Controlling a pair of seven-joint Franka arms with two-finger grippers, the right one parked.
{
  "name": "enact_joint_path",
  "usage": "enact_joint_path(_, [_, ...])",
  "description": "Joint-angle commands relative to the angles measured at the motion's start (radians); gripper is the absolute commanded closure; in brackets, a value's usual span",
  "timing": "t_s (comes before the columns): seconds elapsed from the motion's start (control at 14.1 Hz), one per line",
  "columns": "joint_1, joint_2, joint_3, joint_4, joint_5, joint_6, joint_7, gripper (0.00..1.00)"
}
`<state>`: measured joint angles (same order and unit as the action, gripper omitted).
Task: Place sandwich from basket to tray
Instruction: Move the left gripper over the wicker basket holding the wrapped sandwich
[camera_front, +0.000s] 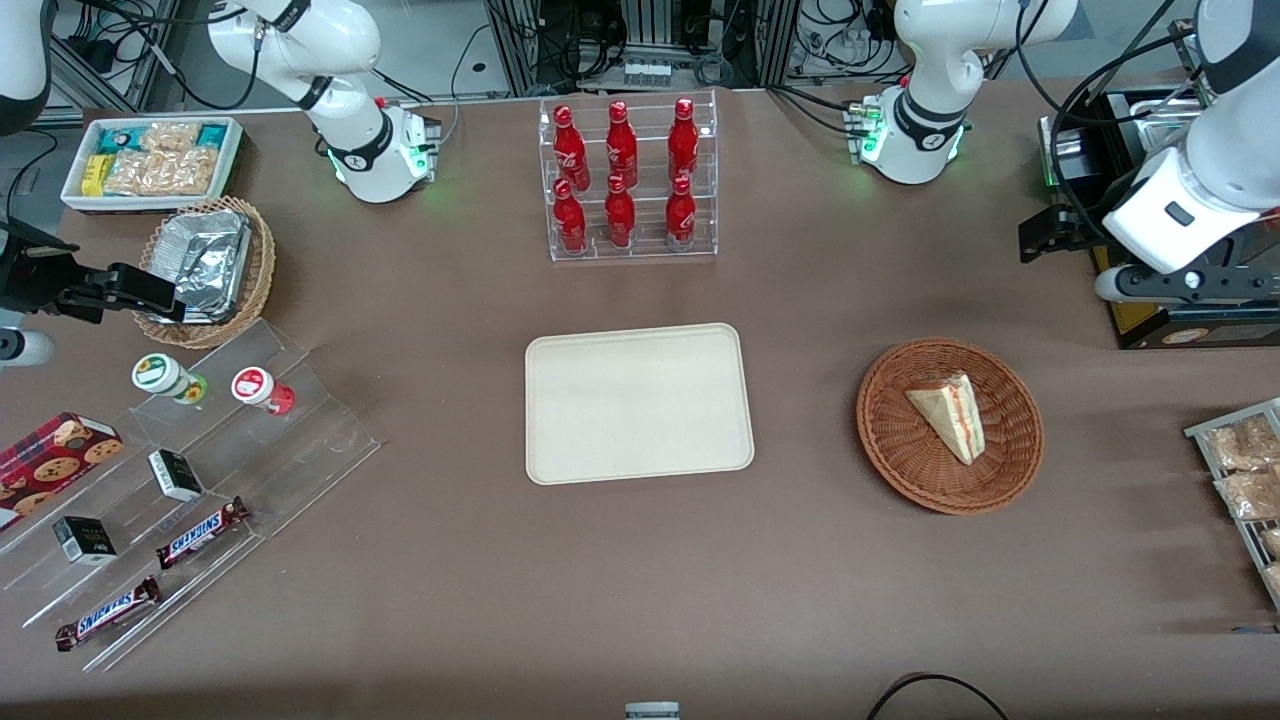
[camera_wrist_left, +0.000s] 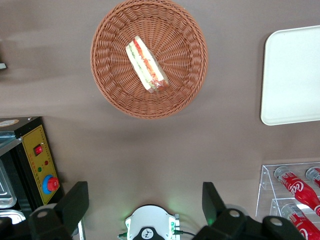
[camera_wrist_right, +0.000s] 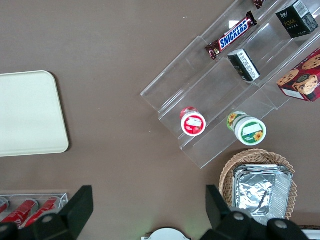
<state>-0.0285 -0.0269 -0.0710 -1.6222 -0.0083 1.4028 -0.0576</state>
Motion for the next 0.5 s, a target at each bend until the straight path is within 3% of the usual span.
enact_joint_path(0.0, [0.009,-0.018,0.005,0.008,0.002,-0.005,0.013,0.00])
enact_joint_path(0.43, [0.005,-0.002,0.000,-0.031,0.014,0.044,0.012,0.00])
